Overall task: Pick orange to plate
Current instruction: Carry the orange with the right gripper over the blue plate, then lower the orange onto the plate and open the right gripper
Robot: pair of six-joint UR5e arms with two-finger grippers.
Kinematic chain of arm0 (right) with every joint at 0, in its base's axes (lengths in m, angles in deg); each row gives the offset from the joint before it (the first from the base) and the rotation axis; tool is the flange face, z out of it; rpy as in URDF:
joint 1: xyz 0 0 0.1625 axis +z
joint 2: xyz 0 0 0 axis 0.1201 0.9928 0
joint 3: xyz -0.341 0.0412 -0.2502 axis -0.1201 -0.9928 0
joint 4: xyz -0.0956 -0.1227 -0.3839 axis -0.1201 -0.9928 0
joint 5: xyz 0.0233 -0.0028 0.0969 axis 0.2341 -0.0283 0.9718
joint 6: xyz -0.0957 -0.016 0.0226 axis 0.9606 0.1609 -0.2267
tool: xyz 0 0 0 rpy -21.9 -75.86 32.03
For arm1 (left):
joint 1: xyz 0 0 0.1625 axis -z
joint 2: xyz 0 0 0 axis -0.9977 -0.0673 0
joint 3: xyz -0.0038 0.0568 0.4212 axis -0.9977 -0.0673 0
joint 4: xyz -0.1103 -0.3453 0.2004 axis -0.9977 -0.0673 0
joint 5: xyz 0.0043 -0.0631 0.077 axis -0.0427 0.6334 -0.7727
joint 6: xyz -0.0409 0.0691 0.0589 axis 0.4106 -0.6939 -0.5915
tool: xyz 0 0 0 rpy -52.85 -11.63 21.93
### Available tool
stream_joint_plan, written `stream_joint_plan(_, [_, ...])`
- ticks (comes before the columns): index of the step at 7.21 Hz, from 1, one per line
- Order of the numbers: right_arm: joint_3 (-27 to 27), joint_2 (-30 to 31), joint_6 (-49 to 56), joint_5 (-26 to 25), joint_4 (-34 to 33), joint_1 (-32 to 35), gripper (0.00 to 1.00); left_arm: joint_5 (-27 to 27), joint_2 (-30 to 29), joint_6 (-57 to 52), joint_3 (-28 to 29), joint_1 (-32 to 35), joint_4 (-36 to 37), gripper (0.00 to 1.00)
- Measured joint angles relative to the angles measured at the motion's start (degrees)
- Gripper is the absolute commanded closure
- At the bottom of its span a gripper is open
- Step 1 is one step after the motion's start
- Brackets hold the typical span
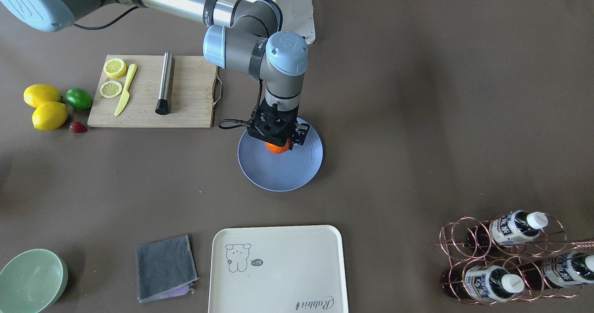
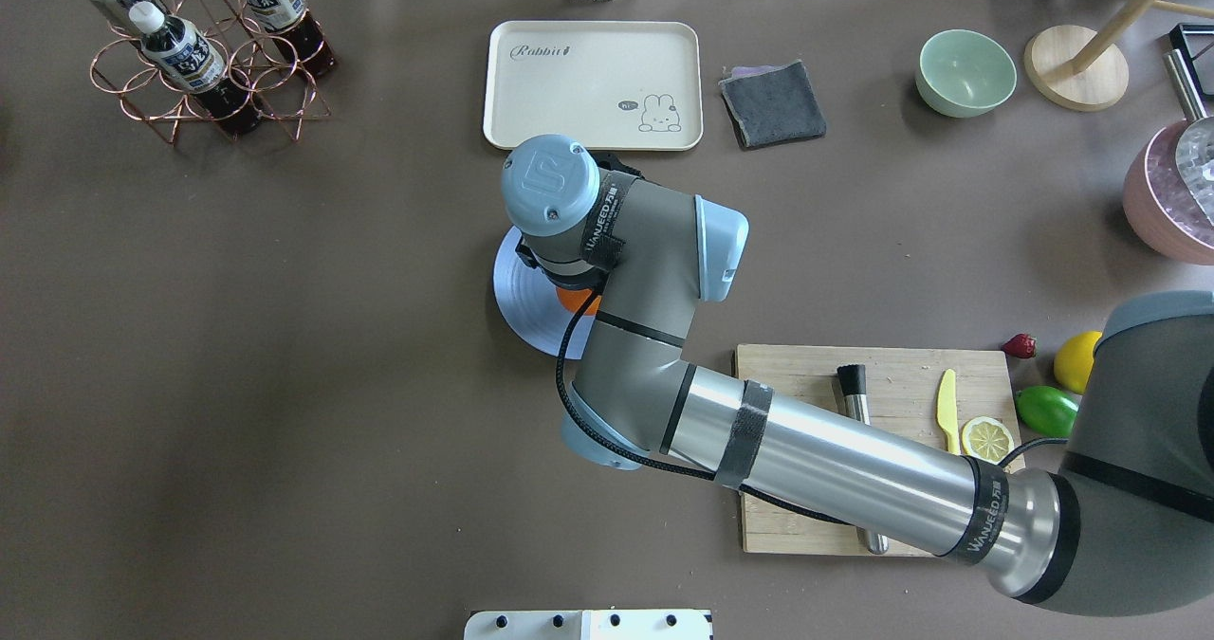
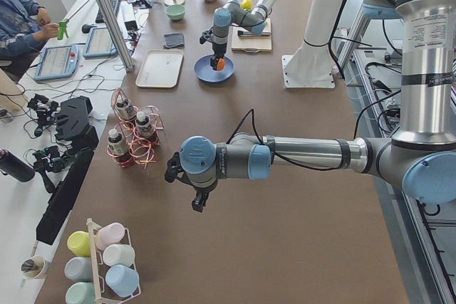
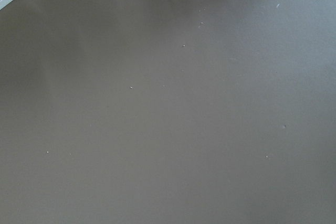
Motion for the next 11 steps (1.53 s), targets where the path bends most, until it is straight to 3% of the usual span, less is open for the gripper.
stream_joint_plan(1, [-0.2, 0.0, 0.0, -0.2, 0.3, -0.2, 0.53, 0.0, 0.2, 0.0, 0.0, 0.0, -0.2, 0.02])
stream_joint_plan(2, [-0.5, 0.0, -0.1, -0.4, 1.2, -0.3, 0.21, 0.0, 0.4, 0.0, 0.0, 0.1, -0.2, 0.02])
stream_joint_plan(3, [-0.8, -0.1, -0.2, -0.7, 1.9, -0.3, 0.0, 0.0, 0.7, 0.0, -0.1, 0.2, -0.4, 0.02])
stream_joint_plan(8, [-0.4, -0.6, 3.0, 0.4, 2.2, 2.9, 0.0, -0.2, 3.9, 0.0, 0.5, 2.3, -6.2, 0.02])
stream_joint_plan(11, [4.1, 2.5, 11.3, 9.5, -0.5, 11.3, 0.0, -6.9, 4.7, 0.2, 0.8, 2.3, -3.9, 0.02])
